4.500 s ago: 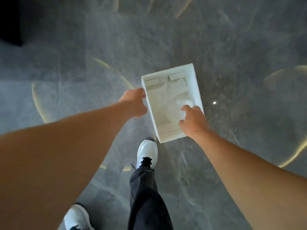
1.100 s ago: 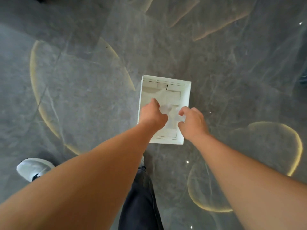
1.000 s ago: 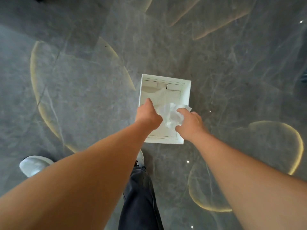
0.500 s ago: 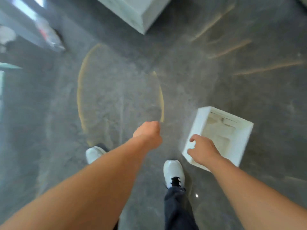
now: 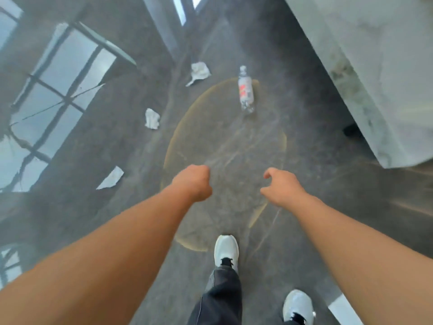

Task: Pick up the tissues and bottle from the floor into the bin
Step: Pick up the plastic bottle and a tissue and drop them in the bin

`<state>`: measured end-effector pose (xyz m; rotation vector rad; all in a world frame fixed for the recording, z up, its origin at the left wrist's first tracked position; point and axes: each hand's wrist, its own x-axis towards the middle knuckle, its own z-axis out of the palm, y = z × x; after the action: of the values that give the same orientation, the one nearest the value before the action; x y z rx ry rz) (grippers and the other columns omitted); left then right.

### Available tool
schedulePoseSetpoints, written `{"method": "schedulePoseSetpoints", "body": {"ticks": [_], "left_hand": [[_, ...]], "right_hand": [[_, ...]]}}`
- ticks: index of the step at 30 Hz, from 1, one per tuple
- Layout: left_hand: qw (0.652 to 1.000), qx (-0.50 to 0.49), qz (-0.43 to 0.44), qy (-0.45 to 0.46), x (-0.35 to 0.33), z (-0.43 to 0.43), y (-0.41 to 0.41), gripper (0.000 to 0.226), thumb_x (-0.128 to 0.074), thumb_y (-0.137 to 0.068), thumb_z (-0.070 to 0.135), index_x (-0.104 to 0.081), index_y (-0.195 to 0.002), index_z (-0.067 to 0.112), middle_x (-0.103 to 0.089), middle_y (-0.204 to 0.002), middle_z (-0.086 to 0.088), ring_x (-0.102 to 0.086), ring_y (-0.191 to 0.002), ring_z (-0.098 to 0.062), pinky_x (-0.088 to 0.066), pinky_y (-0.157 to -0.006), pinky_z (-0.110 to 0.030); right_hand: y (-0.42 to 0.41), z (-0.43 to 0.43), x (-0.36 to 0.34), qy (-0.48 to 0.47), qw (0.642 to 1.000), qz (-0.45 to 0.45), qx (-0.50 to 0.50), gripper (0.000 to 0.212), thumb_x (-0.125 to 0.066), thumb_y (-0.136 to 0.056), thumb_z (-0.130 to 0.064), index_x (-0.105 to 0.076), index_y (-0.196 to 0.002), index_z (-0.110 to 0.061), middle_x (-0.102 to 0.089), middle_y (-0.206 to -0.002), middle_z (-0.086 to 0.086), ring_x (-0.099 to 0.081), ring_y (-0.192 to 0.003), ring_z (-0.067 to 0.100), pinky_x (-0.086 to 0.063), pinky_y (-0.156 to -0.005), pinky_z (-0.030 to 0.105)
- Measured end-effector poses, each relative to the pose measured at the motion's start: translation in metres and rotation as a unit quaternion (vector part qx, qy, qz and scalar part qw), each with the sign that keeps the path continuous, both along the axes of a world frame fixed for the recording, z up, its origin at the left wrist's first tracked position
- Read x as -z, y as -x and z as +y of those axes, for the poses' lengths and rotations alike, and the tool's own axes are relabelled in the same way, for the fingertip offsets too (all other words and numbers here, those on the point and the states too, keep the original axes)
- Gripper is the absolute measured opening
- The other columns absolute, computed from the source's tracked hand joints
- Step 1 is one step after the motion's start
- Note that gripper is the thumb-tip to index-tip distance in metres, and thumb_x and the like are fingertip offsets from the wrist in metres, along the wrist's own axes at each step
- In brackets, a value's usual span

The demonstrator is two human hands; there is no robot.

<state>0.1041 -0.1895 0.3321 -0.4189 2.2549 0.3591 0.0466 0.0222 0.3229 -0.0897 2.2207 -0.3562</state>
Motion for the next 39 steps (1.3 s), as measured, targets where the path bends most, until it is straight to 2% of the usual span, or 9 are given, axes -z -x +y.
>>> {"method": "schedulePoseSetpoints", "body": {"ticks": [6,9,16,21,25,28,33,36,39], "left_hand": [[0.998,-0.039,-0.037,0.042,0.014,-0.108,0.043,0.036,-0.052,-0.073,0.015,-0.059,-0.108,0.018,-0.062,-0.115,-0.013,-0.060,-0.106,-0.033,-0.053,-0.085,-0.039],[0.998,-0.027,-0.023,0.043,0.035,-0.133,0.097,0.035,-0.053,-0.075,0.016,-0.059,-0.109,0.019,-0.061,-0.115,-0.011,-0.060,-0.105,-0.032,-0.052,-0.083,-0.037],[0.999,-0.051,0.015,-0.004,0.142,-0.165,0.268,0.035,-0.053,-0.076,0.020,-0.056,-0.111,0.019,-0.059,-0.114,-0.012,-0.057,-0.106,-0.034,-0.051,-0.084,-0.042],[0.994,-0.085,0.069,0.022,0.276,-0.179,0.376,0.047,-0.059,-0.078,0.017,-0.044,-0.121,0.023,-0.043,-0.123,-0.013,-0.041,-0.115,-0.038,-0.045,-0.074,-0.044],[0.983,-0.105,0.134,0.066,0.352,-0.196,0.414,0.068,-0.059,-0.073,0.008,-0.034,-0.131,0.034,-0.019,-0.149,-0.014,-0.031,-0.119,-0.044,-0.046,-0.074,-0.045],[0.983,-0.132,0.109,0.070,0.385,-0.219,0.429,0.080,-0.055,-0.073,0.002,-0.026,-0.136,0.040,-0.002,-0.156,-0.011,-0.025,-0.124,-0.047,-0.047,-0.081,-0.048],[0.992,-0.072,0.101,0.031,0.395,-0.244,0.442,0.034,-0.052,-0.076,-0.002,-0.055,-0.110,-0.001,-0.045,-0.121,-0.024,-0.048,-0.106,-0.045,-0.045,-0.085,-0.047],[0.989,-0.105,0.098,-0.031,0.373,-0.237,0.433,0.028,-0.051,-0.078,0.002,-0.066,-0.102,-0.003,-0.052,-0.112,-0.024,-0.056,-0.100,-0.041,-0.047,-0.085,-0.042],[0.986,-0.110,0.112,-0.058,0.339,-0.221,0.415,0.026,-0.049,-0.080,0.008,-0.064,-0.099,0.001,-0.052,-0.111,-0.020,-0.055,-0.100,-0.039,-0.049,-0.088,-0.043]], "right_hand": [[0.080,-0.113,0.003,0.025,0.998,0.021,-0.046,0.042,-0.056,-0.081,-0.019,-0.050,-0.122,-0.015,-0.058,-0.123,0.016,-0.055,-0.114,0.035,-0.046,-0.089,0.038],[0.124,-0.140,0.021,0.014,0.999,0.039,-0.018,0.047,-0.054,-0.081,-0.018,-0.040,-0.127,-0.019,-0.050,-0.125,0.013,-0.052,-0.114,0.036,-0.045,-0.086,0.041],[0.244,-0.182,0.130,-0.037,0.997,0.029,0.057,0.053,-0.054,-0.084,-0.021,-0.035,-0.133,-0.015,-0.048,-0.127,0.014,-0.052,-0.114,0.038,-0.045,-0.088,0.042],[0.330,-0.210,0.263,-0.051,0.988,0.051,0.134,0.063,-0.062,-0.080,-0.025,-0.034,-0.136,-0.017,-0.045,-0.124,0.018,-0.050,-0.111,0.044,-0.045,-0.089,0.043],[0.364,-0.220,0.333,-0.107,0.977,0.095,0.161,0.083,-0.071,-0.075,-0.030,-0.020,-0.141,-0.026,-0.032,-0.134,0.016,-0.042,-0.113,0.043,-0.044,-0.084,0.045],[0.370,-0.216,0.357,-0.119,0.967,0.130,0.186,0.074,-0.068,-0.074,-0.017,-0.022,-0.131,-0.026,-0.033,-0.131,0.015,-0.045,-0.109,0.044,-0.046,-0.081,0.046],[0.380,-0.213,0.358,-0.080,0.976,0.094,0.177,0.061,-0.073,-0.070,-0.017,-0.025,-0.106,-0.024,-0.037,-0.118,0.010,-0.053,-0.098,0.043,-0.048,-0.076,0.044],[0.381,-0.220,0.337,-0.053,0.980,0.057,0.185,0.066,-0.077,-0.064,-0.023,-0.024,-0.102,-0.028,-0.034,-0.107,0.003,-0.055,-0.093,0.040,-0.046,-0.076,0.039],[0.376,-0.232,0.305,-0.031,0.984,0.050,0.169,0.066,-0.077,-0.063,-0.025,-0.024,-0.103,-0.030,-0.035,-0.105,0.002,-0.056,-0.092,0.039,-0.049,-0.076,0.042]]}}
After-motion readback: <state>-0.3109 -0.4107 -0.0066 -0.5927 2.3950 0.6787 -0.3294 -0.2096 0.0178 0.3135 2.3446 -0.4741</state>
